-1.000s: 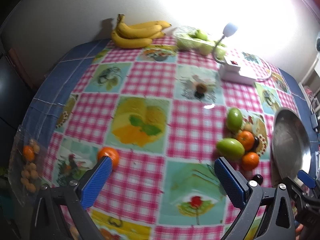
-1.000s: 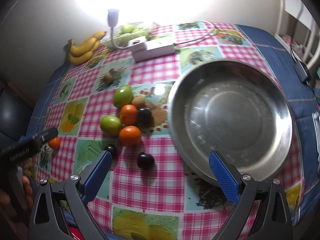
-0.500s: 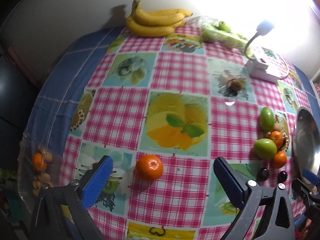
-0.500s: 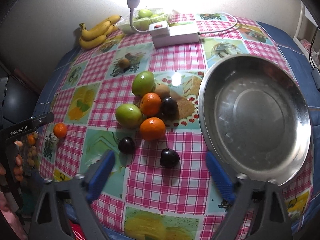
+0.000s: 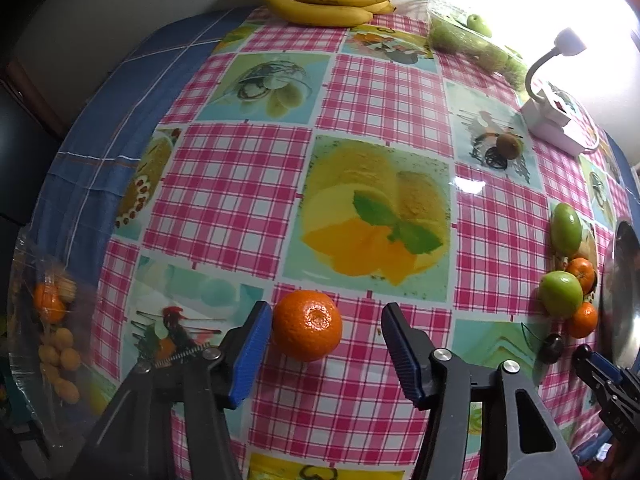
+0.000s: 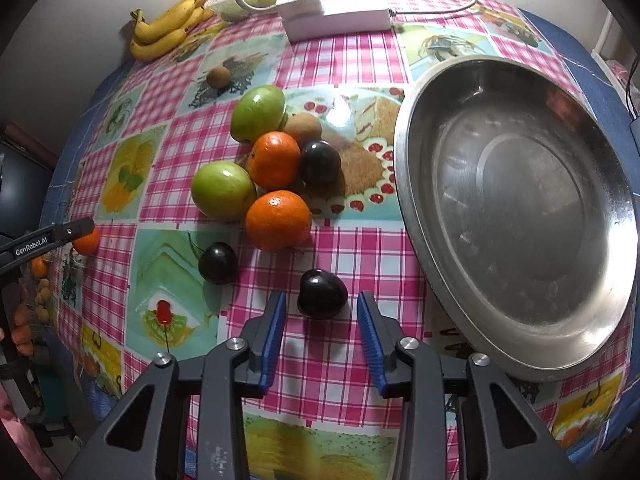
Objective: Organize fruits
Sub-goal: 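Grasp a tangerine with the left tool while the right tool grasps a dark plum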
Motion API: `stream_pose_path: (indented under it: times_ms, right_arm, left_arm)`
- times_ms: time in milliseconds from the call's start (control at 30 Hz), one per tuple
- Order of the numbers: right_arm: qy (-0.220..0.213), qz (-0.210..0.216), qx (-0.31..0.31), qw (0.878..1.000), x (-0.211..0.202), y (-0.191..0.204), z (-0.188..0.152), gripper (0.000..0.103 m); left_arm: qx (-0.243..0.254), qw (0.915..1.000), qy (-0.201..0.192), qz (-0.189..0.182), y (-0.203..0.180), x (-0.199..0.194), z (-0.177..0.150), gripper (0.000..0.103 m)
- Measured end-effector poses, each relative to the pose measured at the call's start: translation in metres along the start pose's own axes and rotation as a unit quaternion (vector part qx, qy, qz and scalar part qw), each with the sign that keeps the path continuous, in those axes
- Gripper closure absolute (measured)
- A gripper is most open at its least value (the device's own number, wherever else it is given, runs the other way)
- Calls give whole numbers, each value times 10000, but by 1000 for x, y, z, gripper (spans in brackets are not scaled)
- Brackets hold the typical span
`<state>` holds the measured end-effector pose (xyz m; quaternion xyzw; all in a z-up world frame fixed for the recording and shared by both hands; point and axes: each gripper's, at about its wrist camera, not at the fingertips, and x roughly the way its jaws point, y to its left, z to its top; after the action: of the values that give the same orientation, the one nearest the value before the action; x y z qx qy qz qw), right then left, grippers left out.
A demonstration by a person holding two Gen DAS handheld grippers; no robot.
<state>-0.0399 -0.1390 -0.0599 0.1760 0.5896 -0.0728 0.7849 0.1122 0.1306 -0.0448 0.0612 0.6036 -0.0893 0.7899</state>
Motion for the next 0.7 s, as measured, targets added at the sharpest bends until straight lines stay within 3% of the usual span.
stream_pose_path:
  times_ms: [233,400,700]
  right_arm:
    - [70,-72,46,9999,8,0,4,70]
    - [93,-20,71,9999,9,-3,6,72]
    - [101,-8,102,9999,12,-2,7,75]
  left_arm:
    - [-150,9998,133,-45,10,13,4,49]
    - [-226,9996,166,-31,16,20,5,60]
    - [-251,9996,142,-56,18,16,-1,61]
